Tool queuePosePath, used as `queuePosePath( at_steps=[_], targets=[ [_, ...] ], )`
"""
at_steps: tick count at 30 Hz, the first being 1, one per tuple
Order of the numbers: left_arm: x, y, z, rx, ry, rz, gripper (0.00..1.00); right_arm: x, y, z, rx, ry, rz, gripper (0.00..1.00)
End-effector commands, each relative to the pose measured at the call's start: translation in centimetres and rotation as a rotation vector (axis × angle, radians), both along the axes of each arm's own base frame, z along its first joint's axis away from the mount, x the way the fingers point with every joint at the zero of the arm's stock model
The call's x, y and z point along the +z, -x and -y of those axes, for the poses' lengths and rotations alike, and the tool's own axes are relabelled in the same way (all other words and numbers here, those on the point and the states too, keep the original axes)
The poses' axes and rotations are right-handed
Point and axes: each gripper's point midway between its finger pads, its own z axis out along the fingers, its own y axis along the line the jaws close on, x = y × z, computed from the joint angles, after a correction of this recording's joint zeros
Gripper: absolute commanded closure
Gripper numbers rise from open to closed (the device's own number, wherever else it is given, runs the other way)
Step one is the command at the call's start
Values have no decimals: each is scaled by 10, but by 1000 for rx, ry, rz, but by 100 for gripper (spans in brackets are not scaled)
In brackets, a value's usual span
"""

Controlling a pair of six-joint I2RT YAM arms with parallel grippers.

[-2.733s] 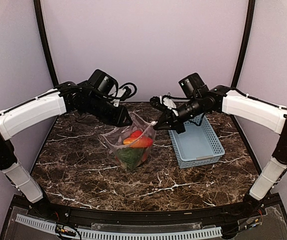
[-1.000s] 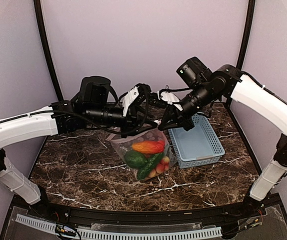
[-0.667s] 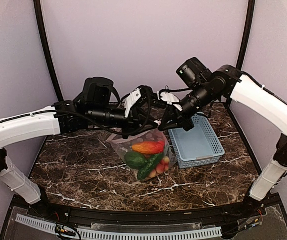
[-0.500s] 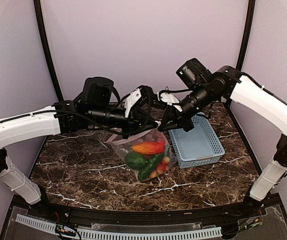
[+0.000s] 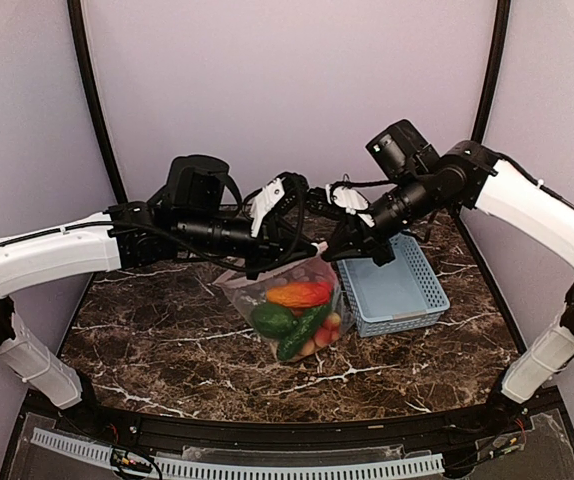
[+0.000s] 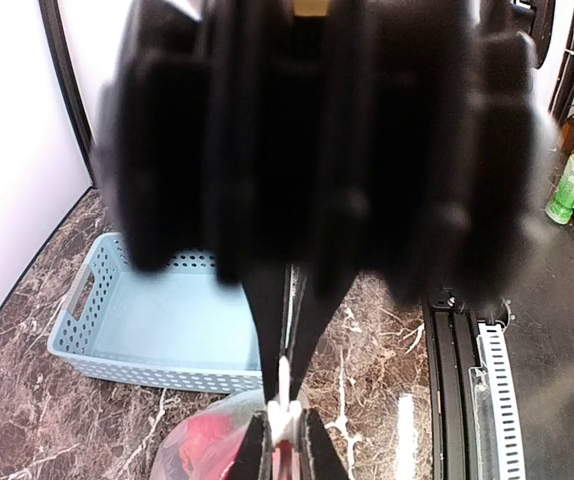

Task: Place the food in the zip-top bag and seal the zipper
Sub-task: Zip the zipper of the food storage bag.

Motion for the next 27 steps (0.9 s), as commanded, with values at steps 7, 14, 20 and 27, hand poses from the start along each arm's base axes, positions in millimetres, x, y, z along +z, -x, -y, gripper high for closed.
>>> queuePosePath(
  at_steps=[7,14,20,27],
  targets=[
    [0,-1,-19,60,-46,14,99,23,-16,22,-62,-75,73,100],
    [-4,-3,-34,107,-79,38,99,20,-28,34,-104,-85,83,100],
    [-12,-1,-48,142,-107,38,99,15,-39,43,-146,-88,83,100],
    [-26,4,-61,167,-138,17,99,11,-53,54,-192,-85,86,100]
  ],
)
